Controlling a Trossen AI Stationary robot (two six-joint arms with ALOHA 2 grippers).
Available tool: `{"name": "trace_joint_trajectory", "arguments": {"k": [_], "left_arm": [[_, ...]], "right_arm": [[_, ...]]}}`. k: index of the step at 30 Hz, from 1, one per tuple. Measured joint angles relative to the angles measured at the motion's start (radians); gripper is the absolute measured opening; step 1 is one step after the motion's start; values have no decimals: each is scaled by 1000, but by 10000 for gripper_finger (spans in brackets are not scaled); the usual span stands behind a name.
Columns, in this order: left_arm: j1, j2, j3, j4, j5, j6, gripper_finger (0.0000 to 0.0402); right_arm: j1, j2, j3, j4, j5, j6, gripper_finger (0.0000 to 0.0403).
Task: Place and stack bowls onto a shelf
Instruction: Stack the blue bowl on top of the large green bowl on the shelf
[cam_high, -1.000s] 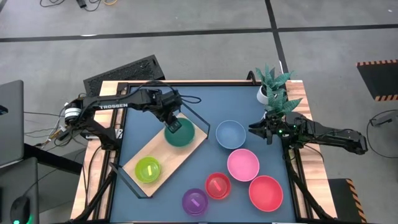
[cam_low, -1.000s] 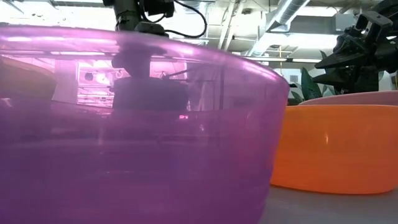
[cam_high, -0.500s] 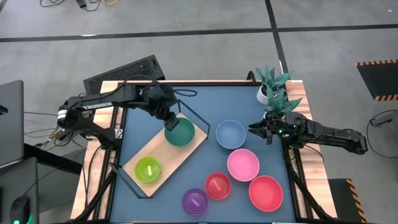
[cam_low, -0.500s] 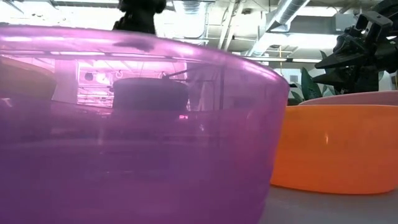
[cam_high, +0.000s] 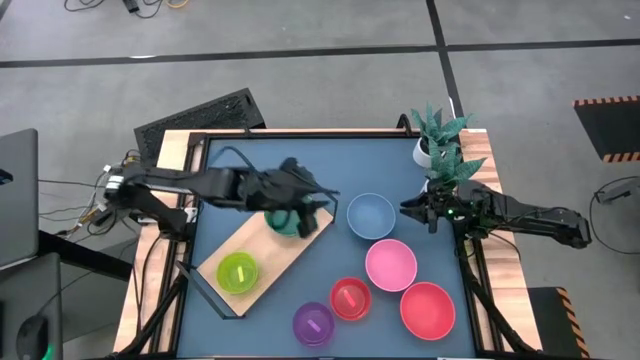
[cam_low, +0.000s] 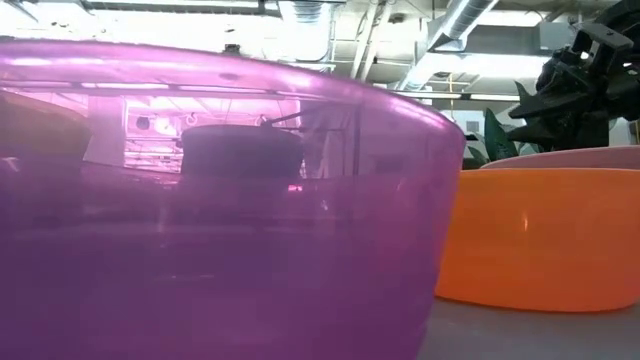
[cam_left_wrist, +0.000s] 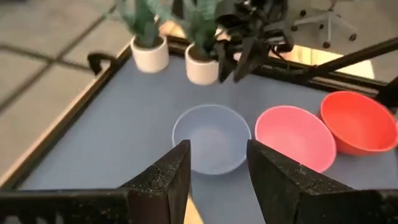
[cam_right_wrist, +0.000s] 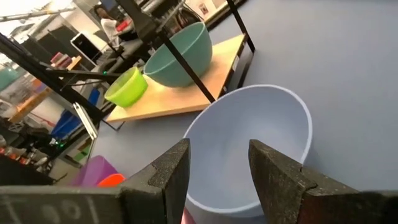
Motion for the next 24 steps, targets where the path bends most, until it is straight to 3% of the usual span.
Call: {"name": "trace_joint_trajectory", "arguments": {"k": [3, 10, 24], "left_arm": [[-14, 80, 3, 108, -7, 92, 142], [-2, 317, 174, 89, 4, 253, 142], [4, 737, 743, -320, 153, 504, 141]], "right_arm": [[0, 0, 0, -20, -6, 1, 189], [0, 0, 0, -28, -33, 1, 189], [0, 0, 0, -26, -37, 0, 189]]}}
